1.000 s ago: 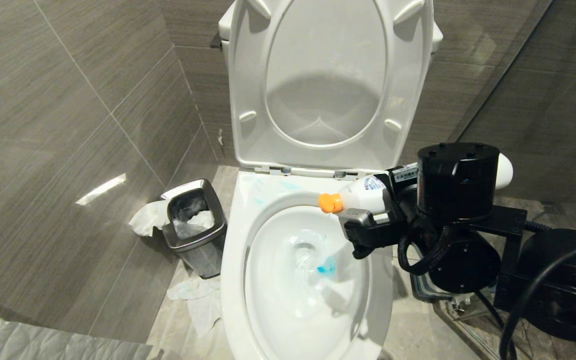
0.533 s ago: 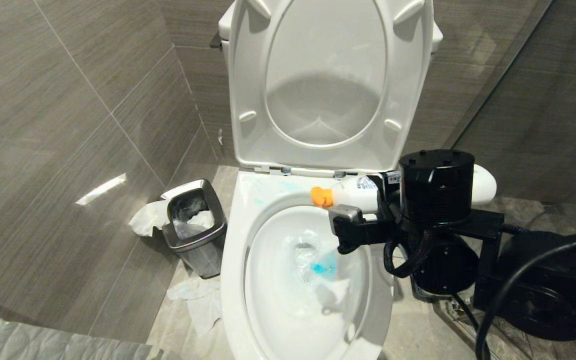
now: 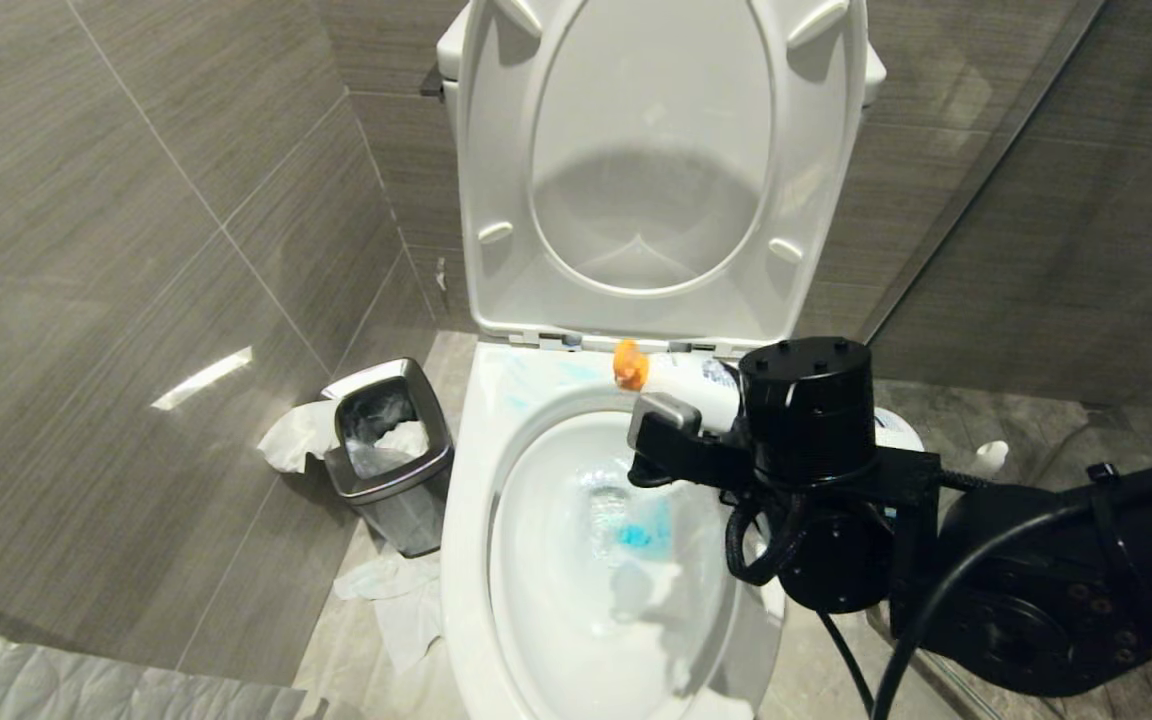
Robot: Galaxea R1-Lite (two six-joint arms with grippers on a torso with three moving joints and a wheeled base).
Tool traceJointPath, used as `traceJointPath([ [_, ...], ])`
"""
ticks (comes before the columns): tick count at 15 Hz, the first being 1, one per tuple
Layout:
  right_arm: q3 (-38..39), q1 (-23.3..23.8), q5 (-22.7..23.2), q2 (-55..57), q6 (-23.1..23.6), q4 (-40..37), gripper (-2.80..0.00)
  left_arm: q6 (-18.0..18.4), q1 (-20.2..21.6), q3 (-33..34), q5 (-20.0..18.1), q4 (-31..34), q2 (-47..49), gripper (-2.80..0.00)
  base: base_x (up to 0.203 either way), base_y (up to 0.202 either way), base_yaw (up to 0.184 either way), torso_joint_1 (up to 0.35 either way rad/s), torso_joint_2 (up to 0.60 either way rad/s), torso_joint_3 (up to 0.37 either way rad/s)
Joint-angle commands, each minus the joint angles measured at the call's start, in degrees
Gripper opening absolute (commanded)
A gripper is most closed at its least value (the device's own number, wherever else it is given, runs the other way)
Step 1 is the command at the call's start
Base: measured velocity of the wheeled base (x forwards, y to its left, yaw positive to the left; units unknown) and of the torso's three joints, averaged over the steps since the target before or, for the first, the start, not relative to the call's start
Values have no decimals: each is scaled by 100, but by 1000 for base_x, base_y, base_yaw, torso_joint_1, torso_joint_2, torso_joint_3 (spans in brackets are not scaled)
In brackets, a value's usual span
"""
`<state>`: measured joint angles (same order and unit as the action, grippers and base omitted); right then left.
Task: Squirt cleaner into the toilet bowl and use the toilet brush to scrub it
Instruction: Pour in the cleaning agent, then place the cleaning agent on the floor
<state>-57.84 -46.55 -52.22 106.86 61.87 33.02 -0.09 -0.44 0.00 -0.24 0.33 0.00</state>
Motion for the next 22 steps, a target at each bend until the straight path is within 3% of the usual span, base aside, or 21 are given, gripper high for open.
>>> traceJointPath([
  [1, -23, -26, -33, 32, -636, 20, -280, 0, 0, 0, -2, 2, 9, -280, 0, 0, 0, 0, 0, 0],
  [7, -239, 11, 13, -545, -1631, -27, -280, 0, 0, 0, -2, 2, 9, -280, 0, 0, 0, 0, 0, 0],
  [10, -270, 235, 370, -929, -2172, -327, -280, 0, 0, 0, -2, 2, 9, -280, 0, 0, 0, 0, 0, 0],
  [12, -284, 353, 771, -1144, -2809, -707, -280, 0, 4, 0, -2, 2, 9, -280, 0, 0, 0, 0, 0, 0],
  [16, -584, 677, 2042, -1639, -4444, -1828, -280, 0, 0, 0, -2, 2, 9, -280, 0, 0, 0, 0, 0, 0],
  [18, -641, 1123, 2739, -1846, -4740, -2035, -280, 0, 0, 0, -2, 2, 9, -280, 0, 0, 0, 0, 0, 0],
  [22, -591, 2056, 4048, -2423, -4825, -2603, -280, 0, 0, 0, -2, 2, 9, -280, 0, 0, 0, 0, 0, 0],
])
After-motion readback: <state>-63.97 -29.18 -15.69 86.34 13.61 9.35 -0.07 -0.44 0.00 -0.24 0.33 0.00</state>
